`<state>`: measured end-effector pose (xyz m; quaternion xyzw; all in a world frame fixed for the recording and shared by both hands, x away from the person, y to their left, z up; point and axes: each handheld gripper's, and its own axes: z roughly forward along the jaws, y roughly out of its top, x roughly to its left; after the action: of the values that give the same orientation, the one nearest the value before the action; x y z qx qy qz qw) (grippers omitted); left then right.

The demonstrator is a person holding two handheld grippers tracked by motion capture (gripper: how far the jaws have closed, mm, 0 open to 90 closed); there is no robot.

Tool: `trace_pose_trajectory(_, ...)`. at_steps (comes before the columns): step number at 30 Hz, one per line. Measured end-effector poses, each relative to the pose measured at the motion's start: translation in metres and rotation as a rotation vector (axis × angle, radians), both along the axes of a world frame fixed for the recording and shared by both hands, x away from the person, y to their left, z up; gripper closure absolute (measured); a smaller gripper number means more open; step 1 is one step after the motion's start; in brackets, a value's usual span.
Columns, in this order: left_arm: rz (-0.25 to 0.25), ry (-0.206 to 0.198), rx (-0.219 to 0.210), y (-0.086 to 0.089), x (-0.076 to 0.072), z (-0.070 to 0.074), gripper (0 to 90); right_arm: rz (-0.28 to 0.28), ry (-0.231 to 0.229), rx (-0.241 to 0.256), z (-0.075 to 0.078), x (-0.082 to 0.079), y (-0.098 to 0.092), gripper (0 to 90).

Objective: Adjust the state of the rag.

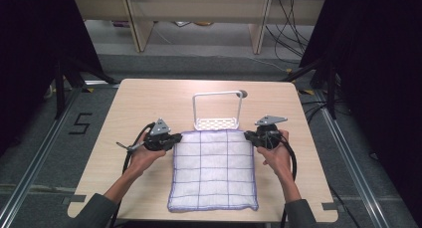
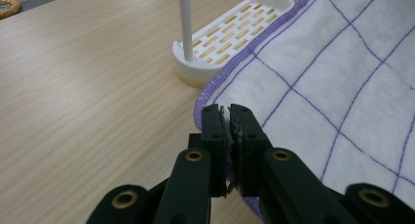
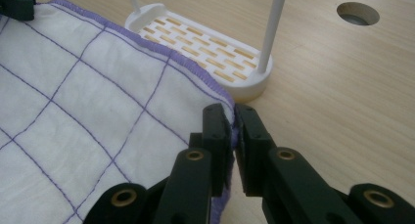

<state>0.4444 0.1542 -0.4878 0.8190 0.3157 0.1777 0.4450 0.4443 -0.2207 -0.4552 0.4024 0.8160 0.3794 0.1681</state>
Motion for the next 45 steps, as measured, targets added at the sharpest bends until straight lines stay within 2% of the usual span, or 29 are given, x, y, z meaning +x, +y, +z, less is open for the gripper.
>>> trace_pose_trajectory(3, -0.003, 0.004, -0.006, 0.001, 0.0, 0.002, 84.9, -0.009, 0.004, 0.018, 0.001, -0.002, -0.001, 84.3)
trace_pose_trajectory(4, 0.014, -0.002, -0.036, -0.001, 0.0, 0.002, 84.9, 0.002, -0.004, 0.007, 0.001, -0.001, -0.002, 84.3)
trace_pose_trajectory(9, 0.007, -0.006, -0.041, -0.001, 0.0, 0.004, 84.9, -0.004, -0.018, 0.018, 0.002, -0.004, -0.002, 84.3)
trace_pose_trajectory(11, 0.0, -0.008, -0.038, 0.0, 0.0, 0.006, 84.9, -0.008, -0.002, 0.024, 0.004, -0.005, -0.003, 84.3)
trace_pose_trajectory(15, 0.006, -0.014, -0.055, 0.001, 0.0, 0.009, 84.9, -0.002, -0.027, 0.025, 0.004, -0.003, -0.003, 84.3)
trace_pose_trajectory(16, 0.012, -0.015, -0.048, 0.002, -0.001, 0.01, 84.9, -0.009, -0.02, 0.037, 0.005, -0.004, -0.001, 84.3)
trace_pose_trajectory(18, 0.015, -0.023, -0.057, 0.003, -0.002, 0.012, 84.9, -0.003, -0.014, 0.039, 0.008, -0.004, -0.001, 84.3)
trace_pose_trajectory(20, 0.012, -0.03, -0.06, 0.004, -0.002, 0.014, 84.9, 0.009, -0.029, 0.032, 0.01, -0.004, -0.001, 84.3)
trace_pose_trajectory(26, 0.004, -0.042, -0.063, 0.007, -0.011, 0.023, 85.0, 0.015, -0.032, 0.048, 0.019, -0.013, 0.0, 84.3)
trace_pose_trajectory(27, -0.002, -0.045, -0.069, 0.007, -0.012, 0.024, 85.0, 0.023, -0.049, 0.041, 0.02, -0.015, -0.001, 84.3)
trace_pose_trajectory(31, -0.027, -0.066, -0.071, 0.01, -0.027, 0.031, 85.0, 0.042, -0.063, 0.039, 0.028, -0.032, -0.007, 84.3)
trace_pose_trajectory(36, -0.082, -0.087, -0.06, 0.015, -0.055, 0.035, 85.0, 0.059, -0.066, 0.046, 0.03, -0.058, -0.012, 84.3)
trace_pose_trajectory(38, -0.088, -0.082, -0.071, 0.016, -0.064, 0.033, 85.0, 0.081, -0.075, 0.028, 0.028, -0.068, -0.014, 84.3)
trace_pose_trajectory(39, -0.095, -0.082, -0.073, 0.016, -0.068, 0.031, 85.0, 0.078, -0.059, 0.038, 0.026, -0.074, -0.013, 84.3)
trace_pose_trajectory(40, -0.108, -0.082, -0.068, 0.016, -0.075, 0.028, 85.0, 0.094, -0.077, 0.031, 0.024, -0.076, -0.014, 84.3)
trace_pose_trajectory(42, -0.139, -0.073, -0.046, 0.018, -0.088, 0.021, 85.0, 0.099, -0.063, 0.019, 0.018, -0.088, -0.013, 84.3)
trace_pose_trajectory(44, -0.14, -0.071, -0.037, 0.018, -0.092, 0.019, 85.0, 0.11, -0.059, 0.017, 0.015, -0.094, -0.013, 84.3)
trace_pose_trajectory(45, -0.146, -0.067, -0.041, 0.018, -0.095, 0.017, 85.0, 0.105, -0.038, 0.023, 0.013, -0.099, -0.013, 84.3)
